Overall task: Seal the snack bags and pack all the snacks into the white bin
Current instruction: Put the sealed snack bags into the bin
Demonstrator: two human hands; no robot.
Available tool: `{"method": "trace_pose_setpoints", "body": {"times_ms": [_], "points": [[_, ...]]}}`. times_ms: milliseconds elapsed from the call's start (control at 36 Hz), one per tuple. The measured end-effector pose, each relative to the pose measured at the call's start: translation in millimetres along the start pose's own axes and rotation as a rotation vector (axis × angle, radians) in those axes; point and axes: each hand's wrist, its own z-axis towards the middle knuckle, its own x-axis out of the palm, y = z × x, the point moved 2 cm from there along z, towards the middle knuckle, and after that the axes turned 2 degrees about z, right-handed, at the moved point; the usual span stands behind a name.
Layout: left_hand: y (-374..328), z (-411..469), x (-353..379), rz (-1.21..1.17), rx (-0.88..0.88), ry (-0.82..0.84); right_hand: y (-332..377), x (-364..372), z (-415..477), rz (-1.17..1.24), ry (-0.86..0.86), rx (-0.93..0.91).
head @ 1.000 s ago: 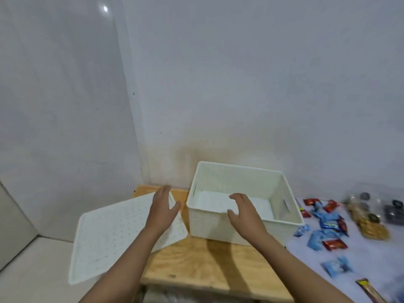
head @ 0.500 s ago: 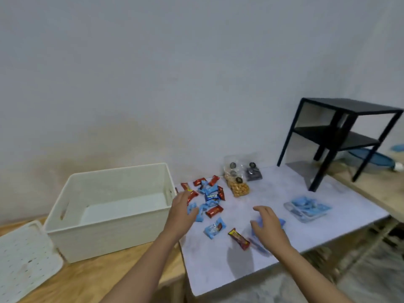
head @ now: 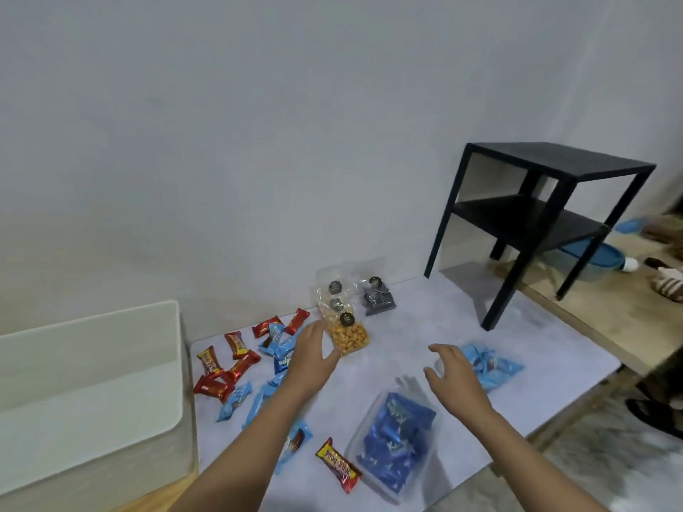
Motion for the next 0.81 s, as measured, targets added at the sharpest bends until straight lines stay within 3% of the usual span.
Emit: {"method": "trace_pose_setpoints", "body": {"times_ms": [333, 583, 806], "points": [[14, 107, 17, 0.103, -0.074, -0.048, -13, 24, 136, 0.083, 0.125, -0.040], [1, 185, 38, 0.281, -0.087, -0.125, 3, 33, 250, 0.054, 0.280, -0.207], [0, 243, 61, 0.508, -0.097, -0.173, 14, 44, 329, -0.175, 0.321, -0.365]]}}
